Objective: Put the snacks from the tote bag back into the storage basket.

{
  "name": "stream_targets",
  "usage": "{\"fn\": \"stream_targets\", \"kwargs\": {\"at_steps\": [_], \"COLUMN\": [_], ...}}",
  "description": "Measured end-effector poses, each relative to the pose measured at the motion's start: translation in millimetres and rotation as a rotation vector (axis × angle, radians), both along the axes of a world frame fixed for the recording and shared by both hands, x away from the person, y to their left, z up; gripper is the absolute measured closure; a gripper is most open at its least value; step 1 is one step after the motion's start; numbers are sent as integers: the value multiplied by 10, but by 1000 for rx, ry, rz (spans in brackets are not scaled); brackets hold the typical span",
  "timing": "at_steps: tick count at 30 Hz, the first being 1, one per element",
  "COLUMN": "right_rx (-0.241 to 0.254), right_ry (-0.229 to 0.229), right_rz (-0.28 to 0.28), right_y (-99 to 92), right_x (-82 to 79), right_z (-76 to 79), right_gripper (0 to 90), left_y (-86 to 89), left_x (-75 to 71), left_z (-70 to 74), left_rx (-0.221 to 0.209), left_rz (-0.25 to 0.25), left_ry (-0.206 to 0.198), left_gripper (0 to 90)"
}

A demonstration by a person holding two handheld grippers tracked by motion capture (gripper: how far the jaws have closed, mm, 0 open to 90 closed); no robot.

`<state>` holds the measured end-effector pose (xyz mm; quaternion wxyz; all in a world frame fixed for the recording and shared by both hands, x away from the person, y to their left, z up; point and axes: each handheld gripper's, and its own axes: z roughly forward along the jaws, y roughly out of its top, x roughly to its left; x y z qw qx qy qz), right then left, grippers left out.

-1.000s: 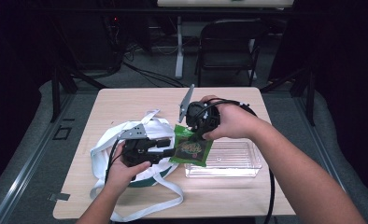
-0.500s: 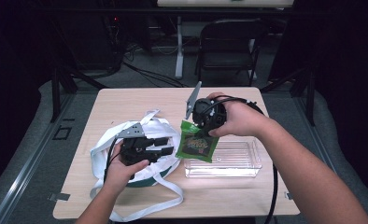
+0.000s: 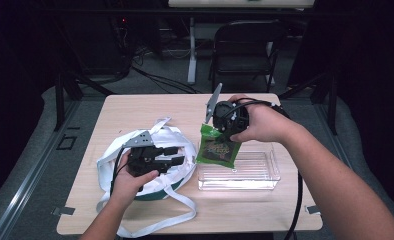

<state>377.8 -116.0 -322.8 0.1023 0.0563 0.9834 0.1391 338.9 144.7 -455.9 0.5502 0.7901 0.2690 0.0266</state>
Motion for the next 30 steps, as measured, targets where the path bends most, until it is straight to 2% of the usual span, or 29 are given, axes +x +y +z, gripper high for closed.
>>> {"fn": "stream_targets", "kwargs": {"at_steps": [12, 30], "right_rx": [-16, -48], "right_ry": [-25, -49], "right_rz": [-25, -38], "right_y": [-116, -159], "right_x": [62, 147], "right_z": [16, 7], "right_gripper": [748, 748], "left_y": [23, 67], "left_x": [10, 40], "left_z": [-1, -22], "left_rx": [3, -2], "left_rz": [11, 34], "left_ry": [2, 7], "left_gripper": [522, 514]}}
